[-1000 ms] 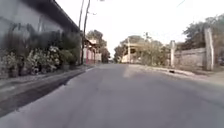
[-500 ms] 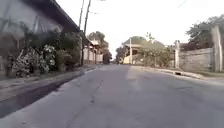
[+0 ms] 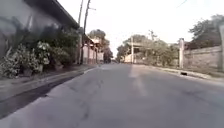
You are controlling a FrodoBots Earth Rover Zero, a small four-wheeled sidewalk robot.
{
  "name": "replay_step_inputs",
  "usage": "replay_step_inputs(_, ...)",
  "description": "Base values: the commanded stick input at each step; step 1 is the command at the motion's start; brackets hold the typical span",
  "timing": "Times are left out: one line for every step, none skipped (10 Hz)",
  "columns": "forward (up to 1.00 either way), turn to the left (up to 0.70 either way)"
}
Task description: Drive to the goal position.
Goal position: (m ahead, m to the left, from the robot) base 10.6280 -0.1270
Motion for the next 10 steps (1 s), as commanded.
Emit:
replay_step_inputs(1.0, 0.0)
replay_step_inputs(1.0, 0.0)
replay_step_inputs(1.0, 0.0)
replay_step_inputs(1.0, 0.0)
replay_step_inputs(1.0, 0.0)
replay_step_inputs(1.0, 0.0)
replay_step_inputs(1.0, -0.33)
replay_step_inputs(1.0, -0.4)
replay_step_inputs(1.0, -0.4)
replay_step_inputs(1.0, -0.35)
